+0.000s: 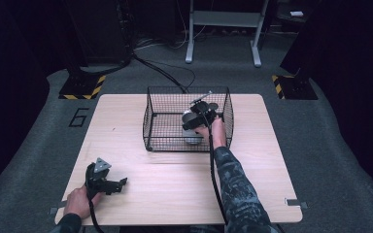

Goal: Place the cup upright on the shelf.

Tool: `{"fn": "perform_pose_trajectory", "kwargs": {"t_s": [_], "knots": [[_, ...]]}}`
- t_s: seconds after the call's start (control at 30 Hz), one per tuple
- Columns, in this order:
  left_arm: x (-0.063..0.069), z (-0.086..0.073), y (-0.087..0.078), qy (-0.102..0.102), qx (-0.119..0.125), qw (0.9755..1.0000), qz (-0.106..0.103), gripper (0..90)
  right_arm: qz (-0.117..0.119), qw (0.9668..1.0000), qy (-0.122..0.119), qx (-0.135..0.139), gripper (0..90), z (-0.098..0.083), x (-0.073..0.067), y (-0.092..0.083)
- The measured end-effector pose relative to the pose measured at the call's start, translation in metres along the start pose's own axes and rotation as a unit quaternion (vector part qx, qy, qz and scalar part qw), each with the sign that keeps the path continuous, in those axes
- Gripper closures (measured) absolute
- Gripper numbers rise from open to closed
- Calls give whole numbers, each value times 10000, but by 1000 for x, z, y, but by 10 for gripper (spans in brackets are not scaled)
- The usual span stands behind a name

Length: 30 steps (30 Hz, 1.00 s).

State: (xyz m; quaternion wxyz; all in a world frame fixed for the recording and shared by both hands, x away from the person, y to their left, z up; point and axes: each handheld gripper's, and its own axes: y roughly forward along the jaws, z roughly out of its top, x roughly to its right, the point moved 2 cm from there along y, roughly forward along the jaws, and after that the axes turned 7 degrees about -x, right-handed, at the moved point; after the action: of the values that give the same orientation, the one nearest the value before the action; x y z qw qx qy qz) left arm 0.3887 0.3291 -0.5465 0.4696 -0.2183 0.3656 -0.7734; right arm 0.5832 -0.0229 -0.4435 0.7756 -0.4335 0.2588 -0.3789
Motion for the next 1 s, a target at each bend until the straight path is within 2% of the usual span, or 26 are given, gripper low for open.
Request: {"fn": "perform_pose_trajectory", "kwargs": {"t_s": [0.23, 0.57, 0.67, 0.93, 1.0], "knots": [[0, 0, 0, 11, -1, 10000, 2, 1, -27, 10000, -45, 14, 59, -5, -3, -1], [-1, 0, 0, 40, -8, 10000, -10, 1, 4, 10000, 48, 26, 50, -9, -6, -2], [-1, 0, 0, 53, -20, 10000, -4, 1, 192, 9997, 148, 54, 16, -10, -6, -3], [-1, 0, 0, 52, -15, 10000, -5, 1, 171, 9992, 203, 298, 0, -11, -6, -13], [-1, 0, 0, 44, -17, 10000, -4, 1, 156, 9992, 109, 362, 0, -12, -5, -17]]}}
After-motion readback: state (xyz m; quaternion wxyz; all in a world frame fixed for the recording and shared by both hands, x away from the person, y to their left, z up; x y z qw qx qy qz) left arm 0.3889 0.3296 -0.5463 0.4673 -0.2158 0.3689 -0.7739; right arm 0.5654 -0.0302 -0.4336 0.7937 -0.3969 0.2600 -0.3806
